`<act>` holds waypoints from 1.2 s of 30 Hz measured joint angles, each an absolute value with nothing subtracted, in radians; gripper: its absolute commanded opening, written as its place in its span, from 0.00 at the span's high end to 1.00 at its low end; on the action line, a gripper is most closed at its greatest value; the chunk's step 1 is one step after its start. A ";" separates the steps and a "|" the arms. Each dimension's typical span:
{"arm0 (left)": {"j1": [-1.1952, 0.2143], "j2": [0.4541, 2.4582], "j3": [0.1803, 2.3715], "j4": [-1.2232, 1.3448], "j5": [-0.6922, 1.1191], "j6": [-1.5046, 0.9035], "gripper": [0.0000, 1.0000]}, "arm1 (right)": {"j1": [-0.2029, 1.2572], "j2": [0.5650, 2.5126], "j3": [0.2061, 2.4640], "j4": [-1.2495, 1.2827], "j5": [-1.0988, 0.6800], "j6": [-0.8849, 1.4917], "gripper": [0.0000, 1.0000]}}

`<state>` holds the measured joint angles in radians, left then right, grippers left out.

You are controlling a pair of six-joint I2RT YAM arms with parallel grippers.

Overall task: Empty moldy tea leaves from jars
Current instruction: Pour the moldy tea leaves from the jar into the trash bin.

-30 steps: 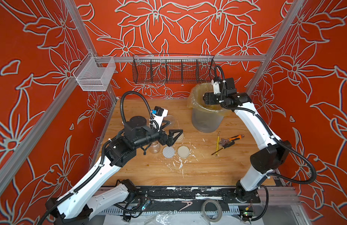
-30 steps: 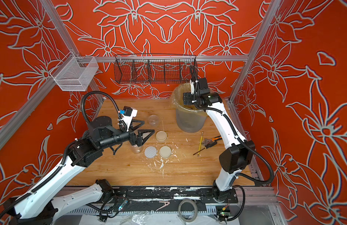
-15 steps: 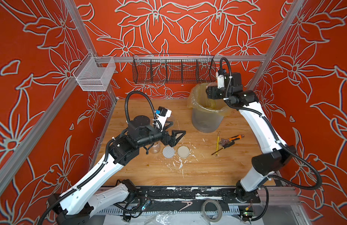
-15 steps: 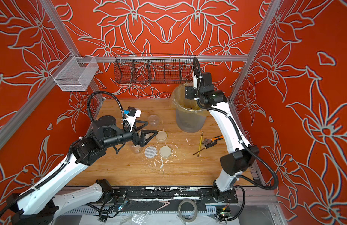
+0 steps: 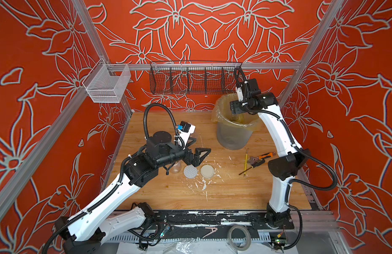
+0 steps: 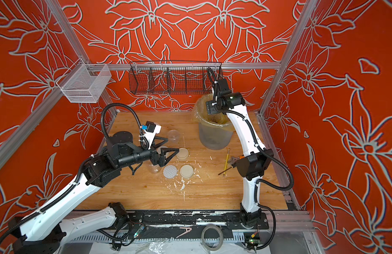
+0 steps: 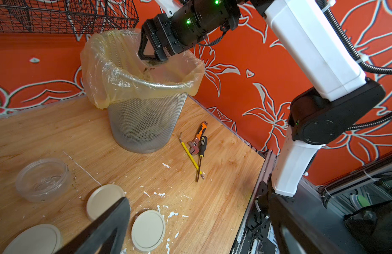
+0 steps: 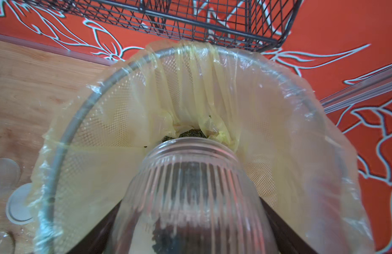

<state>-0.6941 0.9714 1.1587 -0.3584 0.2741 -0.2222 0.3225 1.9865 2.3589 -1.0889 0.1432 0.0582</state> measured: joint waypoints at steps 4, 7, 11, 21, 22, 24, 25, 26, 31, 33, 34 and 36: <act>-0.695 0.972 1.159 -0.358 0.271 -0.220 0.03 | 0.329 1.986 2.359 -1.102 0.140 0.057 0.80; -0.696 0.972 1.159 -0.359 0.271 -0.220 0.03 | 0.329 1.964 2.330 -1.088 0.127 0.058 0.80; -0.700 0.972 1.159 -0.359 0.269 -0.220 0.03 | 0.329 1.876 2.223 -1.018 0.113 0.065 0.81; -0.702 0.972 1.159 -0.358 0.267 -0.208 0.03 | 0.327 1.778 2.234 -0.949 0.122 0.081 0.79; -0.702 0.972 1.159 -0.358 0.267 -0.208 0.03 | 0.327 1.858 2.357 -0.999 0.119 0.079 0.79; -0.704 0.972 1.159 -0.358 0.267 -0.208 0.03 | 0.327 2.021 2.578 -1.105 0.110 0.076 0.79; -0.705 0.972 1.159 -0.357 0.267 -0.208 0.02 | 0.327 2.096 2.659 -1.157 0.105 0.075 0.80; -0.707 0.972 1.159 -0.358 0.267 -0.209 0.03 | 0.327 2.148 2.703 -1.198 0.105 0.075 0.80; -0.714 0.968 1.158 -0.357 0.266 -0.209 0.03 | 0.327 2.244 2.646 -1.323 0.110 0.062 0.80; -0.714 0.959 1.150 -0.356 0.263 -0.209 0.03 | 0.329 2.233 2.595 -1.335 0.129 0.054 0.80; -0.715 0.955 1.147 -0.356 0.263 -0.209 0.03 | 0.329 2.228 2.585 -1.338 0.139 0.051 0.80; -0.715 0.953 1.146 -0.355 0.262 -0.208 0.03 | 0.329 2.218 2.583 -1.345 0.167 0.041 0.80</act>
<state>-0.7147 0.9535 1.1461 -0.3553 0.2623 -0.2085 0.3290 2.2181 2.5832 -1.3449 0.1665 0.0414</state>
